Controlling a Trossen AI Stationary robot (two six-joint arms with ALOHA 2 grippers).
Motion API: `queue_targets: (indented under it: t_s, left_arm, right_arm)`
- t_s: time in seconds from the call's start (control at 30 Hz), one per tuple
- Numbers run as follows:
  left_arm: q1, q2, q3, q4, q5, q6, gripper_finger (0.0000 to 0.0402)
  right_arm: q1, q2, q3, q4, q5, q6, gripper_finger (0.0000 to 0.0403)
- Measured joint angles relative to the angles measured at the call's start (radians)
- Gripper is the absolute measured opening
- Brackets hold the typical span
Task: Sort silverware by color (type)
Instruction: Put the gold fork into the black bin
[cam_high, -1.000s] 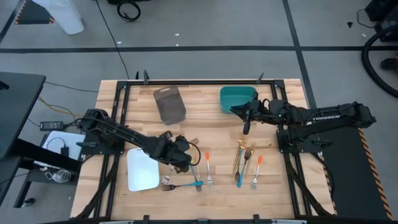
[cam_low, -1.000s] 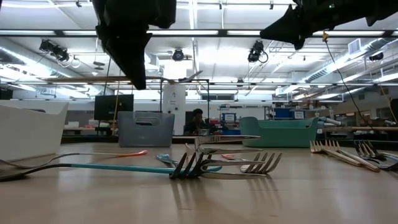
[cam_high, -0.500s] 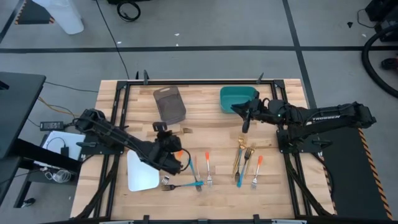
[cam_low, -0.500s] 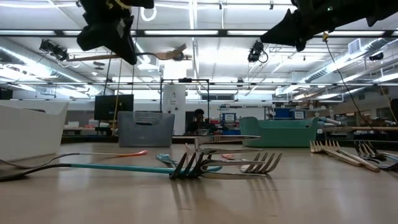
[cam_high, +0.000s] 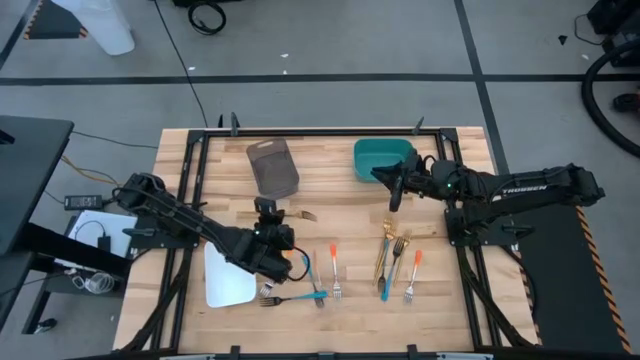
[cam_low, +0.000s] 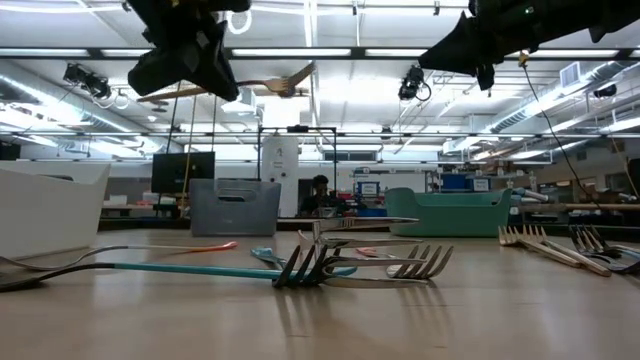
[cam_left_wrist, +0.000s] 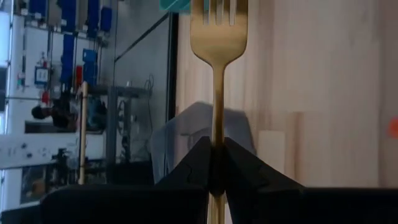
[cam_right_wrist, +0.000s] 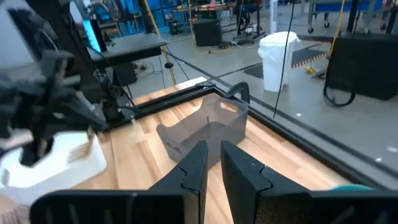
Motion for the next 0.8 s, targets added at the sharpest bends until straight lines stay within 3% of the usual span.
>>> queue_targets:
  t_s: [0.27, 0.53, 0.8]
  left_arm:
    - [0.083, 0.0, 0.0, 0.004, 0.035, -0.028, 0.0034]
    - [0.11, -0.007, -0.003, 0.009, 0.038, 0.026, 0.0034]
    - [0.107, -0.208, -0.18, 0.231, 0.086, 0.136, 0.0034]
  right_arm:
    - [0.0, 0.0, 0.0, 0.007, 0.0, 0.194, 0.0055]
    - [0.001, 0.0, 0.0, 0.097, 0.0, 0.252, 0.0055]
    - [0.026, 0.008, 0.0, 0.107, 0.016, 0.265, 0.0055]
